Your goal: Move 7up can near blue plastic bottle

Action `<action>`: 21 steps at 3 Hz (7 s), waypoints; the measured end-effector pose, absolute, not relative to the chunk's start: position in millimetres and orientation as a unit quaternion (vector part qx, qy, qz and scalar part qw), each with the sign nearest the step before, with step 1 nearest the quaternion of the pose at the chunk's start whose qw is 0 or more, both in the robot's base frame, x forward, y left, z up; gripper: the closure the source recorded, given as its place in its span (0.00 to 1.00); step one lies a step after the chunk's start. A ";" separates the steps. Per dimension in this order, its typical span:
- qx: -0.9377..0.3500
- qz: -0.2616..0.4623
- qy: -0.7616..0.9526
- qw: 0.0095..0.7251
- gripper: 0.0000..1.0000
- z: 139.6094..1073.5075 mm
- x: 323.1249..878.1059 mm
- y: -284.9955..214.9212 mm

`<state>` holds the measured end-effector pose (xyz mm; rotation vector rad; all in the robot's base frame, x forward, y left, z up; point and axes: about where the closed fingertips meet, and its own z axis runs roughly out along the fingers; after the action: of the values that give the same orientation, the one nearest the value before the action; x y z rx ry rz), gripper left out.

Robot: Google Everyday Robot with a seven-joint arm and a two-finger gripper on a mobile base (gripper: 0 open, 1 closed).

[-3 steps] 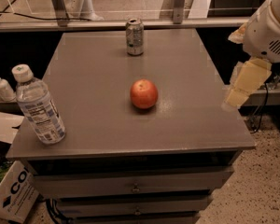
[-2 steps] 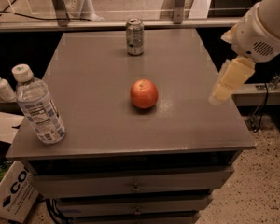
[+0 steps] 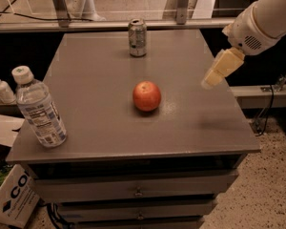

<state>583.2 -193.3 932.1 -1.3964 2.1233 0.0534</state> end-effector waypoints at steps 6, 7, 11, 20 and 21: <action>-0.445 0.152 0.772 0.428 0.00 883.1 699.6 -103.9; -0.431 0.159 0.766 0.450 0.00 876.0 727.3 -78.6; -0.396 0.184 0.748 0.499 0.18 868.7 825.7 6.4; -0.600 0.480 0.537 0.348 1.00 907.2 553.5 169.0; -0.638 0.471 0.508 0.336 1.00 900.6 542.6 185.0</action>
Offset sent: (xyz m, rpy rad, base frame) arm 0.0966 0.0281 -0.0333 0.3189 -0.0442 -0.0713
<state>542.6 185.0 900.6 -1.6645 1.3242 1.2275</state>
